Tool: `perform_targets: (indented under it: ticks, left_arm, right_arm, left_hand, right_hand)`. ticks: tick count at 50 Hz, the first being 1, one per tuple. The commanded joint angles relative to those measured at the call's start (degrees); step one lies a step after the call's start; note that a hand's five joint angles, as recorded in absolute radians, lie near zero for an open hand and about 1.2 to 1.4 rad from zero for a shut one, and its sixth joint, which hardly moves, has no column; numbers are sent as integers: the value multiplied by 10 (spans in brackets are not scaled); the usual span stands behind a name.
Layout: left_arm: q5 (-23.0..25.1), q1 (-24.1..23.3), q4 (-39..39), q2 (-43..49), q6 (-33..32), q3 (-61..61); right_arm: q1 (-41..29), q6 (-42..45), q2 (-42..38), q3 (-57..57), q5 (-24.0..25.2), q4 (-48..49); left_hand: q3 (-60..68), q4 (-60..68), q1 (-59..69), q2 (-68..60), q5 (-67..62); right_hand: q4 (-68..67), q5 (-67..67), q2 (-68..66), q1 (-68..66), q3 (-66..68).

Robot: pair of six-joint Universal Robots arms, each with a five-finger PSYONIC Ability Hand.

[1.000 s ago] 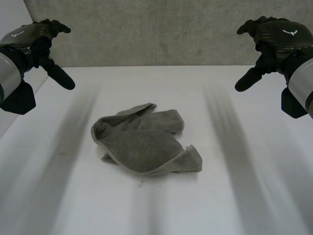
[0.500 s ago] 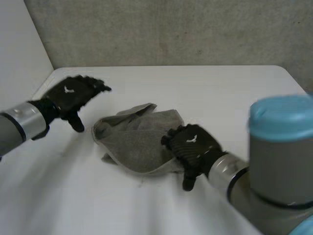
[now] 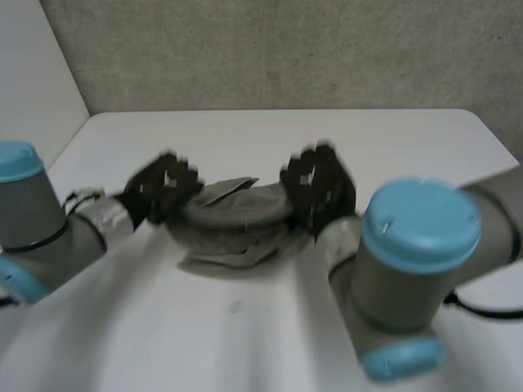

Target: Fold the laundry

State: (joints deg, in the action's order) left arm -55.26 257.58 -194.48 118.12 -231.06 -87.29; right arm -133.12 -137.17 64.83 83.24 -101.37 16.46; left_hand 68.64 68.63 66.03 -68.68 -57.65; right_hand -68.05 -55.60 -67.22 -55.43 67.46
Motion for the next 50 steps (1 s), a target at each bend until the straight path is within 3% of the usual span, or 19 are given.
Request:
perform_targets:
  ticks: [1,2,4,5,7,8,10,15,25,30,31,32,33,34,39,45,47,48,50]
  left_arm:
    - [-175,-85,-235,-43,77,110]
    - [-175,-85,-236,-43,77,110]
    - [-265,-109,-298,-55,139,147]
    - [-266,-110,-298,-55,140,147]
    - [-344,-139,-311,-70,171,156]
    - [-345,-139,-311,-70,171,156]
    - [-410,-163,-279,-81,173,140]
    - [-450,-179,-190,-87,177,72]
    - [-455,-234,-66,-73,187,-82]
    - [-452,-269,-2,-75,250,-113]
    - [-449,-279,21,-79,278,-112]
    - [-447,-285,44,-83,306,-109]
    - [-447,-285,45,-83,306,-109]
    - [-439,-287,67,-86,328,-102]
    - [-409,-279,106,-105,347,-71]
    - [-365,-177,111,-117,346,-55]
    - [-326,-125,111,-119,347,-52]
    - [-325,-125,111,-119,347,-52]
    - [-265,-82,112,-117,348,-51]
  right_arm:
    - [71,118,8,-157,6,86]
    - [77,122,13,-173,15,124]
    - [79,123,25,-177,27,167]
    - [79,123,25,-177,28,168]
    - [87,120,58,-164,49,234]
    - [87,120,58,-164,49,234]
    - [91,121,78,-127,64,251]
    - [92,122,82,-57,72,230]
    - [126,112,70,68,76,61]
    - [168,83,55,96,72,-29]
    - [187,66,55,101,73,-52]
    - [204,44,55,106,74,-67]
    - [204,44,55,106,74,-67]
    - [220,22,56,112,79,-77]
    - [264,-23,57,132,88,-78]
    - [316,-41,57,156,132,-49]
    - [331,-42,55,161,151,-39]
    - [331,-42,55,161,151,-39]
    - [337,-42,52,162,159,-31]
  left_hand:
    - [114,114,140,-113,-124]
    - [114,114,140,-113,-124]
    - [114,114,140,-113,-124]
    - [114,114,140,-113,-124]
    - [114,114,140,-113,-124]
    - [114,114,140,-113,-124]
    - [114,114,140,-113,-124]
    - [114,114,140,-113,-124]
    - [114,114,140,-113,-124]
    - [114,114,140,-113,-124]
    - [-76,-76,-50,76,66]
    - [-356,-356,-330,356,346]
    - [-359,-359,-333,359,349]
    - [-586,-586,-560,587,576]
    - [-586,-586,-560,587,576]
    - [-584,-584,-558,585,574]
    - [-571,-571,-545,571,561]
    - [-571,-571,-545,571,561]
    - [-566,-566,-540,566,556]
  right_hand:
    - [-119,-144,-128,-246,125]
    - [-119,-144,-128,-246,125]
    - [-119,-144,-128,-246,125]
    - [-119,-144,-128,-246,125]
    - [-119,-144,-128,-246,125]
    - [-119,-144,-128,-246,125]
    - [-119,-144,-128,-246,125]
    - [-119,-144,-128,-246,125]
    - [-119,-144,-128,-246,125]
    - [-119,-144,-128,-246,125]
    - [-119,-144,-128,-246,125]
    - [-119,-144,-128,-246,125]
    - [-119,-144,-128,-246,125]
    - [-119,-144,-128,-246,125]
    - [-119,-144,-128,-246,125]
    - [-119,-144,-128,-246,125]
    - [-119,-144,-128,-246,125]
    - [-119,-144,-128,-246,125]
    - [-119,-144,-128,-246,125]
